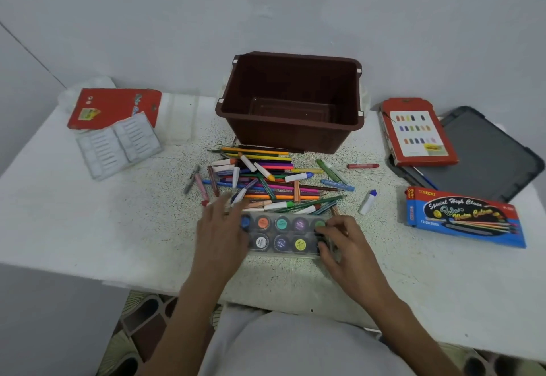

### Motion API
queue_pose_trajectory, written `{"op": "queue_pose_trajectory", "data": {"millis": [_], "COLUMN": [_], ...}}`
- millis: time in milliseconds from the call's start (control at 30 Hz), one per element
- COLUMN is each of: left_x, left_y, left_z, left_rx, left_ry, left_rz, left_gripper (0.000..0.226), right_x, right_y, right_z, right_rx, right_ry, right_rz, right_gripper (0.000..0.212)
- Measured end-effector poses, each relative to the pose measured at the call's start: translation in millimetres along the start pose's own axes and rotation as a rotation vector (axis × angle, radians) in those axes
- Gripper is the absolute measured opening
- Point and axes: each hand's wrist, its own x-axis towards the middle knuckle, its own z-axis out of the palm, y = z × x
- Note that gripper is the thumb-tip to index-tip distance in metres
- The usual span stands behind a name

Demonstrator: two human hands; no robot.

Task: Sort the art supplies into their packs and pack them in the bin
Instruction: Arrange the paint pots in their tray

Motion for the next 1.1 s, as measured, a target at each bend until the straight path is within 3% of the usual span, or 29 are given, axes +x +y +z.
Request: {"op": "queue_pose_trajectory", "data": {"millis": [100, 200, 367, 467, 733, 1100], "left_x": [1, 5, 8, 6, 7, 8], "left_y": [18, 24, 23, 29, 29, 29], "left_z": [20, 31, 38, 39, 44, 45], "left_rx": [-0.073, -0.086, -0.108, -0.105, -0.081, -0.106], "left_ry": [-0.039, -0.069, 0.005, 0.064, 0.088, 0.097], "left_rz": [0.263, 0.371, 0.354, 0.335, 0.326, 0.318], "left_gripper": [0.037, 0.037, 0.031, 0.028, 0.028, 0.029], "right_x": [0, -1, -5, -4, -3, 10], "right_y": [1, -2, -5, -5, -14, -17], "right_z": [-1, -2, -3, -4, -4, -20], "right_rx": [-0.009, -0.006, 0.002, 0.022, 0.204, 0.216], "right_ry": [-0.013, 0.009, 0.078, 0.073, 0.053, -0.108], "right_rz": [0.005, 0.06, 0.357, 0.469, 0.461, 0.418], "right_gripper": [0.031, 0.038, 0.056, 0.051, 0.023, 0.02]}}
